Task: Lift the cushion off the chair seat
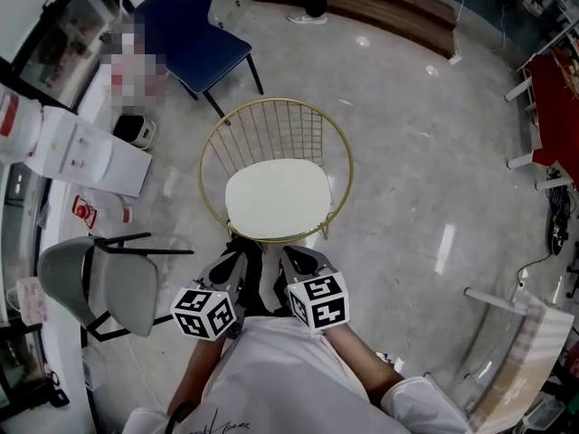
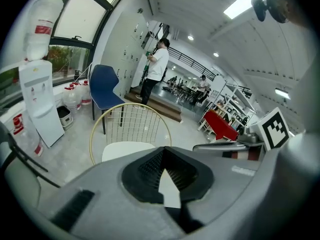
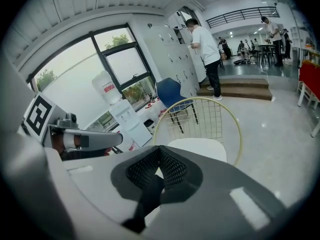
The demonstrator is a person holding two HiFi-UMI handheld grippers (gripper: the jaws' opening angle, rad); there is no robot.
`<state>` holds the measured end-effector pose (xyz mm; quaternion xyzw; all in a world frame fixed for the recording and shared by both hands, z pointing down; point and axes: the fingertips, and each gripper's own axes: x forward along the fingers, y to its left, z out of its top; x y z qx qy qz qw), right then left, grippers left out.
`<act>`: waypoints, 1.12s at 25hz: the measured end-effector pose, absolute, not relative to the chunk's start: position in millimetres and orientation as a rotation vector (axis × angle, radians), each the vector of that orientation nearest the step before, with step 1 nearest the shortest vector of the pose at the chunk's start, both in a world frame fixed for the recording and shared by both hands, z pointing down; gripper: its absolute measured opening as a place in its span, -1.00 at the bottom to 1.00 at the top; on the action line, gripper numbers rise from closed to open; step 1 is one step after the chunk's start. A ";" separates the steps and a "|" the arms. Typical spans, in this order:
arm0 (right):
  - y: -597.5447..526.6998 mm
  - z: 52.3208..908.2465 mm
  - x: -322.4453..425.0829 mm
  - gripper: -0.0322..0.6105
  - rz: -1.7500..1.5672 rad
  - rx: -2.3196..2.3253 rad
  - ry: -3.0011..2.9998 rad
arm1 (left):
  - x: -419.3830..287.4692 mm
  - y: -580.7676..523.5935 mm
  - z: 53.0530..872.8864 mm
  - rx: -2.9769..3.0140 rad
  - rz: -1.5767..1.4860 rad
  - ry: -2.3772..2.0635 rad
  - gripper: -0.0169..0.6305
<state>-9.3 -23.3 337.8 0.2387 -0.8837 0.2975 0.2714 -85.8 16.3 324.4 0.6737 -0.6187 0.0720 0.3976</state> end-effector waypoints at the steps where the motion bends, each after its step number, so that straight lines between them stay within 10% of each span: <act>1: -24.5 339.3 -10.2 -0.88 0.805 0.640 -2.376 | -86.2 16.0 326.4 1.701 0.185 -1.564 -0.93; 28: -81.2 398.5 -4.1 -0.88 0.866 0.802 -2.225 | -126.2 -35.9 376.1 1.672 0.253 -1.477 -0.93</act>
